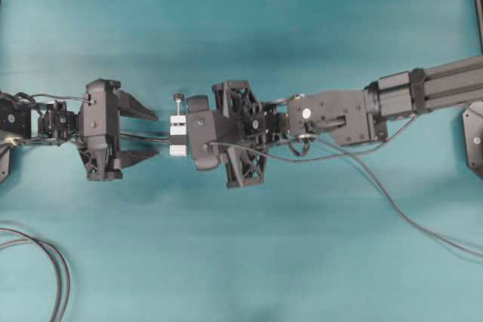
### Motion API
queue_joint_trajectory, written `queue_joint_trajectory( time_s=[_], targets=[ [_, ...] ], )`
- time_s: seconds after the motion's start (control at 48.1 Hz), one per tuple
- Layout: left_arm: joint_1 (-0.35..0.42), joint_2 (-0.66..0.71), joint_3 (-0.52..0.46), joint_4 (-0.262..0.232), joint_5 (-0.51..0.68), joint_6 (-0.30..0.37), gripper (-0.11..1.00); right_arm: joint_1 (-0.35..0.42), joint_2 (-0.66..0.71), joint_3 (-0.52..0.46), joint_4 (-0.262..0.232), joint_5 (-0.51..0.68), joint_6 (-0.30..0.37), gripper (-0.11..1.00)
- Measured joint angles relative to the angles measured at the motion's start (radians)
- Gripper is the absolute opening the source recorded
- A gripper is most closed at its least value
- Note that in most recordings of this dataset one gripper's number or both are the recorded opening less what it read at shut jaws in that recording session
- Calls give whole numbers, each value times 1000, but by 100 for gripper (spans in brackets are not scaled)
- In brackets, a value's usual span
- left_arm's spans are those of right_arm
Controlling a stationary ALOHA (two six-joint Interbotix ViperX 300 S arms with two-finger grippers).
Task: Insert the USB cable into the female connector supported by the left arm.
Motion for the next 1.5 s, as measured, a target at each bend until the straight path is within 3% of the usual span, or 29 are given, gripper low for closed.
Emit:
queue_joint_trajectory(
  time_s=[0.893, 1.496],
  targets=[
    [18, 5, 2, 0, -15, 0, 85, -8, 14, -5, 0, -2, 17, 21],
    [32, 8, 3, 0, -15, 0, 85, -8, 34, -63, 0, 57, 52, 21]
  ],
)
